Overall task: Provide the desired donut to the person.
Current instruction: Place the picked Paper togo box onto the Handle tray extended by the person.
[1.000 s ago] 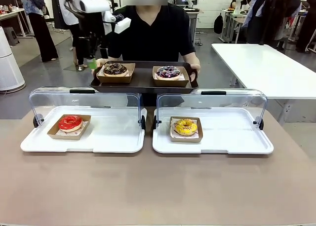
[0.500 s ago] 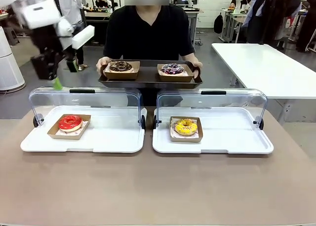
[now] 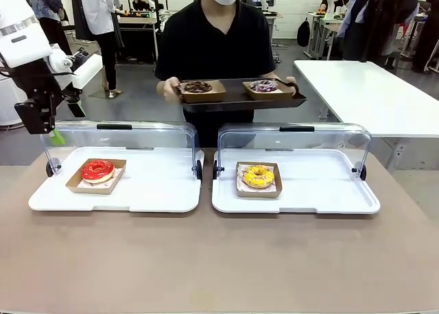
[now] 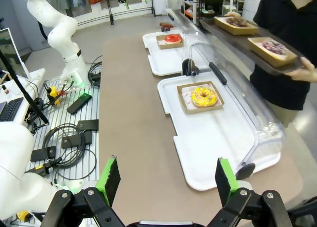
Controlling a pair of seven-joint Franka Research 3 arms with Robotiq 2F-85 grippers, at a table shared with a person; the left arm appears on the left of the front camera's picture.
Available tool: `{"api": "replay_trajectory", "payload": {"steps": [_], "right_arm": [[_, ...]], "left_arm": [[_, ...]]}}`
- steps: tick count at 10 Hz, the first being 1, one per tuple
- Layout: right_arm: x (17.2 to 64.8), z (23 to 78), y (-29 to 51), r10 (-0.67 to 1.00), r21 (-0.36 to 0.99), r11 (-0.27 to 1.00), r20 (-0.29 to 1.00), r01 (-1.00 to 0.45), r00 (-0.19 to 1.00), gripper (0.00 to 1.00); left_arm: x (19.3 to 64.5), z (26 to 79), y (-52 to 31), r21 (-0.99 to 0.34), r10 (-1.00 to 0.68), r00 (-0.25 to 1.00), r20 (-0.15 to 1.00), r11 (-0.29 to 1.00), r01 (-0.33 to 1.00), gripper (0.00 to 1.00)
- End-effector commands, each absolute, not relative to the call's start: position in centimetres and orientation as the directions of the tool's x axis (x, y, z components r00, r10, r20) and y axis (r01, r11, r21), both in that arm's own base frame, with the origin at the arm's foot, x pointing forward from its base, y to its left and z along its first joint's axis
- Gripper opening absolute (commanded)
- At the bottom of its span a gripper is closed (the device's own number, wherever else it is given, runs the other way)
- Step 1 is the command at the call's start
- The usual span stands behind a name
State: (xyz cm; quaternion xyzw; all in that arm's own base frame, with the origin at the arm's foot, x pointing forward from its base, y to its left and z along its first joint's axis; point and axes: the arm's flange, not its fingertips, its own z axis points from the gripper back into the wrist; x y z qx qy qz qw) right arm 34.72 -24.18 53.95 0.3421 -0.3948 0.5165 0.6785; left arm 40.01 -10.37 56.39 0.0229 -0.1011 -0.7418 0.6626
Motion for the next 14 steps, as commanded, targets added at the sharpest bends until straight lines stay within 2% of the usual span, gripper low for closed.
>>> {"api": "replay_trajectory", "payload": {"steps": [1, 10, 11, 14], "right_arm": [[34.7, 54.0, -24.1, 0.416, 0.048, 0.231, 0.898, -0.972, 0.143, 1.00], [34.7, 54.0, -24.1, 0.416, 0.048, 0.231, 0.898, -0.972, 0.143, 1.00], [34.7, 54.0, -24.1, 0.416, 0.048, 0.231, 0.898, -0.972, 0.143, 1.00], [34.7, 54.0, -24.1, 0.416, 0.048, 0.231, 0.898, -0.972, 0.143, 1.00]], "left_arm": [[39.7, 56.5, -10.6, 0.184, -0.986, -0.132, 0.105, -0.111, 0.977, 1.00], [39.9, 56.4, -10.7, 0.181, -0.986, -0.131, 0.103, -0.111, 0.977, 1.00], [39.9, 57.5, -8.4, 0.166, -0.958, -0.180, 0.225, -0.145, 0.975, 1.00], [40.3, 61.1, 2.2, 0.140, -0.765, -0.115, 0.634, -0.033, 0.990, 1.00]]}}
